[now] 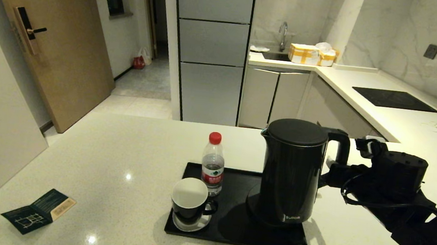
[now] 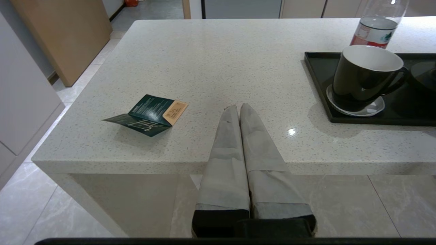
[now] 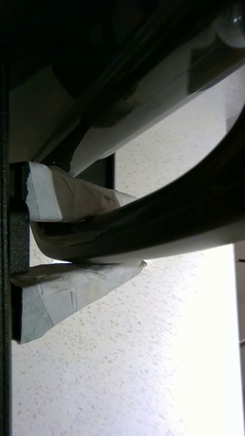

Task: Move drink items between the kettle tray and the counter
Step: Place it on the right

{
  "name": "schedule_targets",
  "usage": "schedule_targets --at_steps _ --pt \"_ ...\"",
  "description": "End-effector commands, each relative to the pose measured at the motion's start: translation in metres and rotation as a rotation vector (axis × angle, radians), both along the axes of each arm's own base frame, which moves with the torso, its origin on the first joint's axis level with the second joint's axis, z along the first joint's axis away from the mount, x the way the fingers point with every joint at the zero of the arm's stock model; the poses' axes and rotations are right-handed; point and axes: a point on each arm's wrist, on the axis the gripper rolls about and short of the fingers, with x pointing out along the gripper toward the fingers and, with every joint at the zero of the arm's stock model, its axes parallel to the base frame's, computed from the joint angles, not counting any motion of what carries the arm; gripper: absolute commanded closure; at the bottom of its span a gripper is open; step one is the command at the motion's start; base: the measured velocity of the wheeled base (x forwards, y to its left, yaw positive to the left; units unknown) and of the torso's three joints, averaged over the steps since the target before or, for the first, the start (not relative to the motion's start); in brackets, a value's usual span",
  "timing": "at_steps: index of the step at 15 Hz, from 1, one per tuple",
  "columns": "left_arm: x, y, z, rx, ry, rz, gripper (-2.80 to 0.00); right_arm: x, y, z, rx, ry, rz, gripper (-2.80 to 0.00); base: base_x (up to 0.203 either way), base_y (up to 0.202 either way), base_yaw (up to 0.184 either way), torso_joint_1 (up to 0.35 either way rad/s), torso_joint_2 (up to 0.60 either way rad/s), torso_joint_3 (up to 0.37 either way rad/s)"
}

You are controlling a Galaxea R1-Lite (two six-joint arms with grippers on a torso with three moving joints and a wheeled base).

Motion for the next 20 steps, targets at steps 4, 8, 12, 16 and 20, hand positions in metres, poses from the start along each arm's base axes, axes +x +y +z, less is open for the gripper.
schedule_targets --at_steps 4,8,12,16,20 --pt "0.000 0.000 0.000 0.000 -0.001 0.000 0.00 -0.008 -0.008 0.013 0.009 -0.041 -0.027 0.00 0.000 0.000 0.000 0.000 0.00 0.000" --pt "0.000 0.000 0.000 0.001 0.000 0.000 0.00 -0.012 -0.040 0.007 0.006 -0.013 -0.114 0.00 0.000 0.000 0.000 0.000 0.00 0.000" --pt "0.000 0.000 0.000 0.001 0.000 0.000 0.00 -0.024 -0.085 0.003 0.026 0.015 -0.164 0.00 0.000 0.000 0.000 0.000 0.00 0.000" --pt "0.000 0.000 0.000 0.001 -0.001 0.000 0.00 -0.036 -0.120 -0.005 0.039 0.041 -0.226 0.00 0.000 0.000 0.000 0.000 0.00 0.000" --pt "0.000 0.000 0.000 0.000 0.000 0.001 0.00 -0.046 -0.157 -0.008 0.023 0.037 -0.343 0.00 0.000 0.000 0.000 0.000 0.00 0.000"
